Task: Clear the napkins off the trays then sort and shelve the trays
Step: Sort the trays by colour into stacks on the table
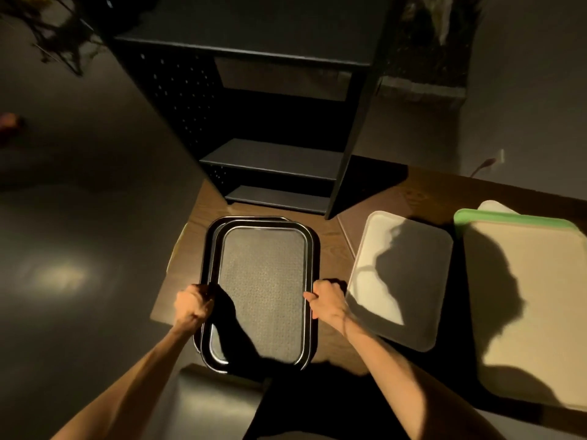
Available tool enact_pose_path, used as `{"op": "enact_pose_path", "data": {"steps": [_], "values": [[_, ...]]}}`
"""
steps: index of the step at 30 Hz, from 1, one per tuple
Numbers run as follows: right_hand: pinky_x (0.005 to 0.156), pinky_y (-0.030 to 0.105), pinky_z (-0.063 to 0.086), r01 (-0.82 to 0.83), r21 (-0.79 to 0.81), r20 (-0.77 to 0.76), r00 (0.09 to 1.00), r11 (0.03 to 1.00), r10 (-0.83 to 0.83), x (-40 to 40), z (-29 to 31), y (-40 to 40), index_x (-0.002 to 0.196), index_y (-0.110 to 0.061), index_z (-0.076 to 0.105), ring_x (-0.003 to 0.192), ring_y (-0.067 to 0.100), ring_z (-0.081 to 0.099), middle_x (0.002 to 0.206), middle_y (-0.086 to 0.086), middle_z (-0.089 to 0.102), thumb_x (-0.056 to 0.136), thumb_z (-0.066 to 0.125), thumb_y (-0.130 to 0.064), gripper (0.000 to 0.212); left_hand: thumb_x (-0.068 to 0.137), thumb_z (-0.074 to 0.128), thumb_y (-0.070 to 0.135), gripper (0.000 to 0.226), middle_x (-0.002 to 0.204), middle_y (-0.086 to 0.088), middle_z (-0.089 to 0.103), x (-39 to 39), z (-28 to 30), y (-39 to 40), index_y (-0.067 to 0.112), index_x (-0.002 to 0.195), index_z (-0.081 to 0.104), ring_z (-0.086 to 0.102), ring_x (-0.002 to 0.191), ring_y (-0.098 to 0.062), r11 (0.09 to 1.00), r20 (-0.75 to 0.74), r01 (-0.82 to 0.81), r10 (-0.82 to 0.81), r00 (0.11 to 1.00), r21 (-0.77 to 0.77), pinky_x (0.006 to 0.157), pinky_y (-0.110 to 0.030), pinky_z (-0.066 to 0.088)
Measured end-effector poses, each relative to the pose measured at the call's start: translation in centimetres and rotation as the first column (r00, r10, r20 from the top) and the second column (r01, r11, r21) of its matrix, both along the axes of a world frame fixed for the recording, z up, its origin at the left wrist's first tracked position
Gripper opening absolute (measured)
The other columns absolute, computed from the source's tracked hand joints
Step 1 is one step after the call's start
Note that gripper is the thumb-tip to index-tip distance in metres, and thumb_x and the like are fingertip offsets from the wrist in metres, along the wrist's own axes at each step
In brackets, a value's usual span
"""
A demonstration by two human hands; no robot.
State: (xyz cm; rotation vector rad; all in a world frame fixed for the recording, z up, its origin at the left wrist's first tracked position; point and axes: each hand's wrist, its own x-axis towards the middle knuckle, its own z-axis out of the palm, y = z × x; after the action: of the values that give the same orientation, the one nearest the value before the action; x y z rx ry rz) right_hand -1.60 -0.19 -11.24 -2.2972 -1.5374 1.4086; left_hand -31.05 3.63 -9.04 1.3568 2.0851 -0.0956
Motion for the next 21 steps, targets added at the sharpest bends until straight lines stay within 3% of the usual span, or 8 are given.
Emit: {"op": "enact_pose_path", "data": {"steps": [5,8,11,14,16,18,21], "values": [[0.063,0.038,0.06,-0.054,0.043,0.08,0.996,0.998,0.05,-2.3,0.0,1.8,0.058,-0.018,0.044,0.066,0.021,0.069,0.073,0.01,0.067,0.094,0.06,-0.024,0.04,0.084,0.068,0.016,0.014,0.087,-0.02,0.073,-2.0,-0.5,1.0,0.005,0.089,0.075,0.069,0.089,-0.04,0.999,0.005,-0.004,0.004,1.0,0.04,0.075,-0.035,0.05],[0.053,0.029,0.051,-0.027,0.083,0.141,0.99,0.996,0.015,-2.7,0.0,2.5,0.055,-0.019,0.042,0.057,0.013,0.061,0.059,-0.004,0.058,0.093,0.063,-0.025,0.043,0.082,0.07,0.019,0.015,0.082,-0.018,0.073,-2.7,-0.8,1.6,0.005,0.089,0.07,0.069,0.086,-0.04,0.997,0.019,0.014,-0.016,1.0,0.074,0.075,-0.036,0.05],[0.052,0.027,0.04,-0.072,0.07,0.24,0.969,0.995,0.054,-3.4,-0.2,3.1,0.062,-0.02,0.04,0.057,0.017,0.051,0.066,0.001,0.056,0.093,0.062,-0.038,0.042,0.081,0.071,0.021,0.021,0.081,-0.019,0.072,-3.1,-0.6,1.9,0.005,0.091,0.062,0.067,0.079,-0.04,0.992,0.005,0.05,-0.051,0.999,0.119,0.07,-0.038,0.049],[0.052,0.029,0.044,-0.051,0.01,0.254,0.966,0.999,0.047,-4.2,-0.8,3.4,0.067,-0.018,0.046,0.063,0.021,0.055,0.079,0.012,0.066,0.093,0.06,-0.043,0.038,0.083,0.07,0.024,0.024,0.085,-0.021,0.069,-3.5,-0.2,2.1,0.002,0.093,0.064,0.066,0.079,-0.041,0.991,-0.007,0.118,-0.117,0.993,0.07,0.067,-0.039,0.05],[0.062,0.034,0.049,-0.016,-0.014,0.236,0.972,1.0,0.019,-4.5,-0.7,3.4,0.09,-0.011,0.059,0.081,0.029,0.065,0.095,0.017,0.068,0.095,0.057,-0.042,0.032,0.078,0.069,0.03,0.033,0.084,-0.016,0.068,-4.5,-0.9,2.1,0.003,0.095,0.061,0.066,0.077,-0.037,0.992,0.081,0.111,-0.116,0.99,0.057,0.068,-0.04,0.051],[0.082,0.04,0.05,0.079,-0.09,0.134,0.989,0.993,-0.067,-4.7,-0.7,3.3,0.122,-0.008,0.054,0.107,0.035,0.062,0.115,0.018,0.062,0.098,0.051,-0.04,0.04,0.074,0.062,0.035,0.037,0.084,-0.007,0.066,-5.1,-2.1,2.1,0.007,0.097,0.058,0.066,0.076,-0.028,0.999,0.166,0.035,-0.035,0.985,0.006,0.066,-0.035,0.053],[0.105,0.051,0.042,0.157,-0.213,-0.006,0.987,0.964,-0.162,-4.8,-1.2,3.2,0.143,-0.016,0.037,0.126,0.038,0.049,0.135,0.019,0.05,0.099,0.045,-0.041,0.051,0.087,0.063,0.01,0.004,0.08,-0.004,0.063,-4.2,-2.7,2.7,0.012,0.09,0.061,0.063,0.067,-0.017,0.994,0.238,-0.054,0.076,0.968,-0.096,0.049,-0.011,0.048]]}}
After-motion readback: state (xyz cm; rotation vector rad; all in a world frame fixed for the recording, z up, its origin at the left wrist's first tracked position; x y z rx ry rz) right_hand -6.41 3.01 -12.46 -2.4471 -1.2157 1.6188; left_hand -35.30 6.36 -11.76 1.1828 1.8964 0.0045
